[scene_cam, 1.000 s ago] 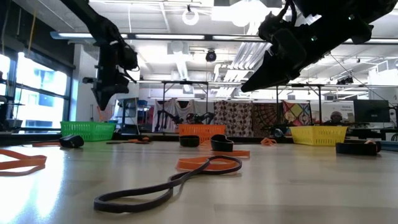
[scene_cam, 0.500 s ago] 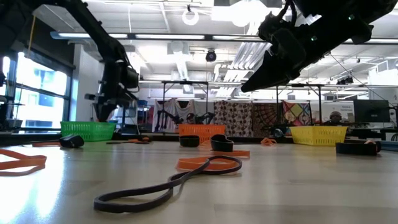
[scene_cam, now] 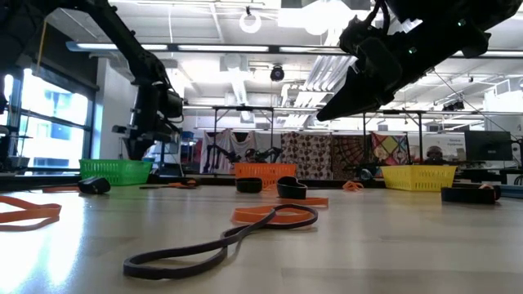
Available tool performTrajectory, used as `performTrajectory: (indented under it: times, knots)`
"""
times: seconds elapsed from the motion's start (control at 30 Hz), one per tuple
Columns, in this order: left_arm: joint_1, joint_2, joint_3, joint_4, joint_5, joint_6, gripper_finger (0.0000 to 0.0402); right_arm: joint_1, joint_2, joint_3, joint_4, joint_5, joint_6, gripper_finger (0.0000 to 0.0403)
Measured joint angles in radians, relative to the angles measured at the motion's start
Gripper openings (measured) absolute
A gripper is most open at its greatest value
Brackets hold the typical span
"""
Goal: Sort rubber bands into baskets
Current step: Put the center orange rubber band into the green bin
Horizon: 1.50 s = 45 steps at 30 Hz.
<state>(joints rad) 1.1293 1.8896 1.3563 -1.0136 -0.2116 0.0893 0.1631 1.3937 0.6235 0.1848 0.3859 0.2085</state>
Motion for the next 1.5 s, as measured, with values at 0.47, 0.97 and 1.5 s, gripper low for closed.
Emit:
performTrajectory:
  times: [0.47,0.97,1.5]
  knots:
    - [0.0,0.0,-0.001,0.027,0.001,-0.005,0.0001,0.0,0.0,0.0,0.0,0.0,0.0,0.0]
    - [-0.004,0.0,-0.113,0.138,0.023,0.0,0.0,0.001,0.0,0.0,0.0,0.0,-0.004,0.0]
    - [-0.006,-0.032,-0.144,0.176,0.015,0.065,0.0065,0.001,0.0,0.0,0.0,0.0,0.0,0.0]
